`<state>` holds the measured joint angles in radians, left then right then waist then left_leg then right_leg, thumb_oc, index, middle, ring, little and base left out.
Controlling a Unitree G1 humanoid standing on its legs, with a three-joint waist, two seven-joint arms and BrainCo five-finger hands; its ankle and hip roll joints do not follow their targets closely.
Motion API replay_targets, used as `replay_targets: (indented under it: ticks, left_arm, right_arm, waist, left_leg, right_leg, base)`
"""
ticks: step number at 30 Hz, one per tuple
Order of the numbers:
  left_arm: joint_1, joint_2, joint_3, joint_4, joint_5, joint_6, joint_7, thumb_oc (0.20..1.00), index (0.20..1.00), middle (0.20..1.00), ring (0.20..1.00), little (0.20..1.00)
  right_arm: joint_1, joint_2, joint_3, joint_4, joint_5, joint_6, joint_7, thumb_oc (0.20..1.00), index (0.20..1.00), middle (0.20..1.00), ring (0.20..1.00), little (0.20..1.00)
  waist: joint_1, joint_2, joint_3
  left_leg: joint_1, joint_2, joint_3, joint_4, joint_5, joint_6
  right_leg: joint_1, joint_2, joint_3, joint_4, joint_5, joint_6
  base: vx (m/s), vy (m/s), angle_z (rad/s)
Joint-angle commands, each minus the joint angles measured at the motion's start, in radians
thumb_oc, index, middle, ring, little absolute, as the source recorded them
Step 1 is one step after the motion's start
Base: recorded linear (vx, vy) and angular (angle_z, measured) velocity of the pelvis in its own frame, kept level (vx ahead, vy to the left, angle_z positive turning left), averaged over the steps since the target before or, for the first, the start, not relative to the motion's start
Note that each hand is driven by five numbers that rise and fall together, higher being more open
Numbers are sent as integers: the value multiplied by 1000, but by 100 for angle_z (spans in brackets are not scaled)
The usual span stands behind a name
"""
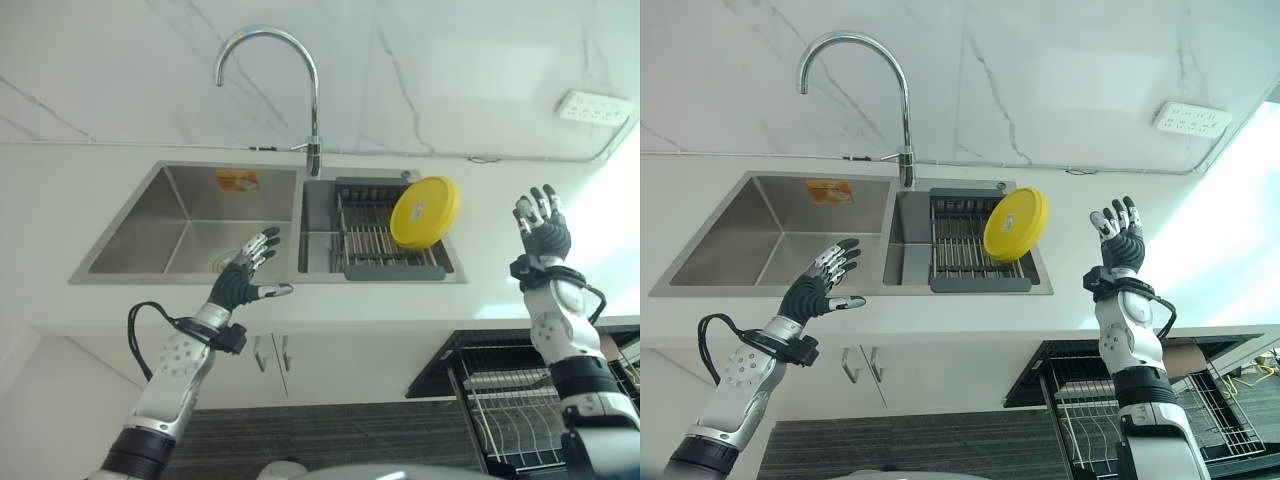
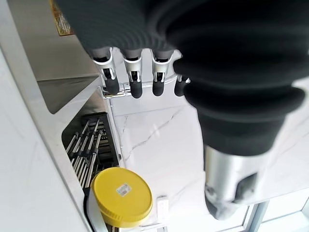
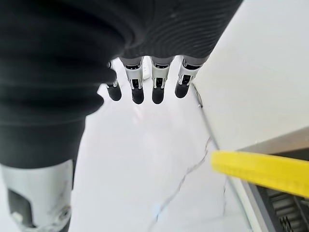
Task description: Place the dishes in the dishwasher.
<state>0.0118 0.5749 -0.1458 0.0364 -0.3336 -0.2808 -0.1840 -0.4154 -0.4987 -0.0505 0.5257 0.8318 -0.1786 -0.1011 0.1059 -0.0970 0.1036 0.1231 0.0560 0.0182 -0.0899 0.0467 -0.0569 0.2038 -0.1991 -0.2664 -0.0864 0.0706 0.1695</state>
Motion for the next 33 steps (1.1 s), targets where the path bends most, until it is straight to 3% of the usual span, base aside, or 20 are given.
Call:
replay_targets:
  ticks: [1,5,11,26,33]
  left_arm:
    - [-84,21,-40,-74,-41,-49,-17,1000,1000,1000,1000,1000]
    - [-95,41,-52,-82,-52,-64,-25,1000,1000,1000,1000,1000]
    - [-105,69,-71,-88,-77,-76,-28,1000,1000,1000,1000,1000]
    - [-117,81,-118,-132,-99,-61,-33,1000,1000,1000,1000,1000]
    - [-144,125,-137,-138,-103,-101,-37,1000,1000,1000,1000,1000]
  right_arm:
    - [-113,-90,14,30,72,-35,15,1000,1000,1000,1000,1000]
    - [-142,-118,10,129,105,-57,11,1000,1000,1000,1000,1000]
    - [-160,-140,7,234,154,-41,38,1000,1000,1000,1000,1000]
    - [-226,-67,54,372,202,-30,117,1000,1000,1000,1000,1000]
    - [-293,-65,101,381,253,-33,152,1000,1000,1000,1000,1000]
  waist:
    - [52,49,-32]
    - [63,42,-26]
    - [71,45,-26]
    - [91,77,-23]
    - [110,75,22]
  left_leg:
    - [28,112,90,3,-101,-51]
    - [24,118,86,3,-97,-56]
    - [26,121,78,3,-95,-58]
    - [34,118,64,3,-90,-60]
    - [-3,118,40,4,-71,-66]
  right_leg:
    - [-33,-42,-65,1,-29,51]
    - [-26,-34,-68,-1,-28,52]
    - [-17,-29,-69,-1,-31,51]
    - [3,-30,-61,4,-46,46]
    - [-17,-29,-45,5,-39,53]
  base:
    - [31,-62,11]
    - [10,-57,6]
    - [9,-33,0]
    - [26,-7,1]
    - [10,-107,3]
